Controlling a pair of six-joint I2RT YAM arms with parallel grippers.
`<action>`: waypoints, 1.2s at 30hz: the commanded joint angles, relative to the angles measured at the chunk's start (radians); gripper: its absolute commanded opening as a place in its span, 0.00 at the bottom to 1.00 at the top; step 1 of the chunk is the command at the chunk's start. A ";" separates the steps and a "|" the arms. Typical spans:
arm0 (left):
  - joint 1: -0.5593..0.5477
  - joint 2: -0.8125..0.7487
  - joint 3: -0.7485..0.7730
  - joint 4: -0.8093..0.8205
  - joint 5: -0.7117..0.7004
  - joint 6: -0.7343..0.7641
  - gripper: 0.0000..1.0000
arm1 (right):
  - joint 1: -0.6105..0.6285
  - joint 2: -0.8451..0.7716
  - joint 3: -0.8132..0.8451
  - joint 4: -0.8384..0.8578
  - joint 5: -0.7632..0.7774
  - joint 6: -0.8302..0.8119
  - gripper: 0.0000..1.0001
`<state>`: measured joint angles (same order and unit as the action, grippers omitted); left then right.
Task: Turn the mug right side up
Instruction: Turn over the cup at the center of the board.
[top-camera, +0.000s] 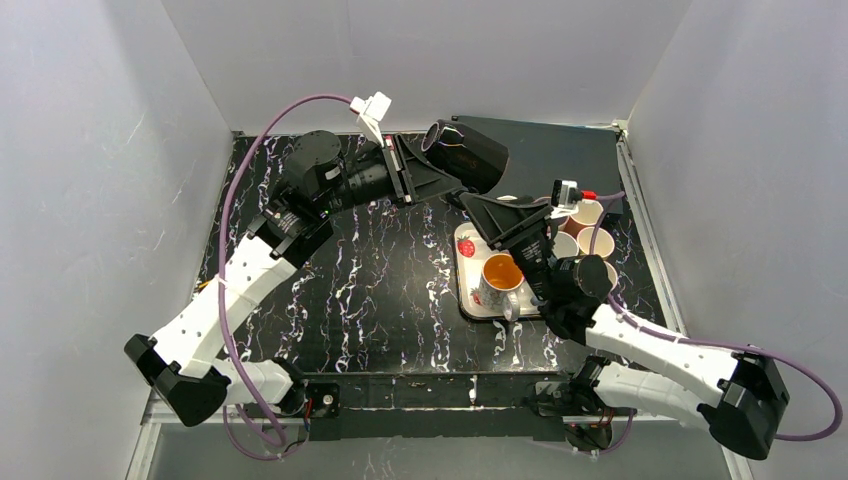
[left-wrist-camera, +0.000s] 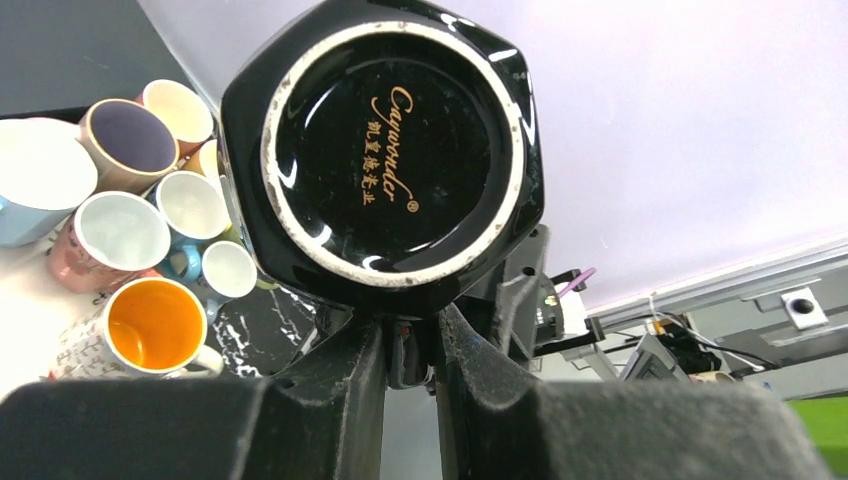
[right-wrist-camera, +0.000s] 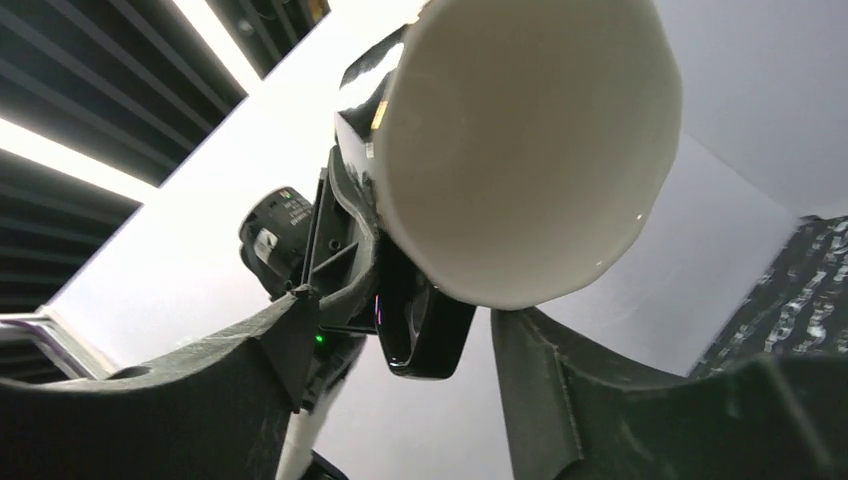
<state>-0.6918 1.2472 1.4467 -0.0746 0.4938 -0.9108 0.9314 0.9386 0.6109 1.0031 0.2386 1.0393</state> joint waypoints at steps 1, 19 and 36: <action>0.000 -0.068 0.059 0.138 0.068 -0.032 0.00 | 0.000 0.017 0.017 0.181 0.036 0.076 0.66; 0.000 -0.117 0.004 0.096 0.060 0.065 0.26 | -0.003 0.010 0.113 0.065 0.063 -0.008 0.01; 0.000 -0.263 -0.050 -0.444 -0.550 0.310 0.92 | -0.001 0.135 0.647 -0.970 0.483 -0.442 0.01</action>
<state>-0.6903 1.0058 1.4010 -0.3855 0.1192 -0.6601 0.9356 1.0199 1.1164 0.2203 0.5449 0.6983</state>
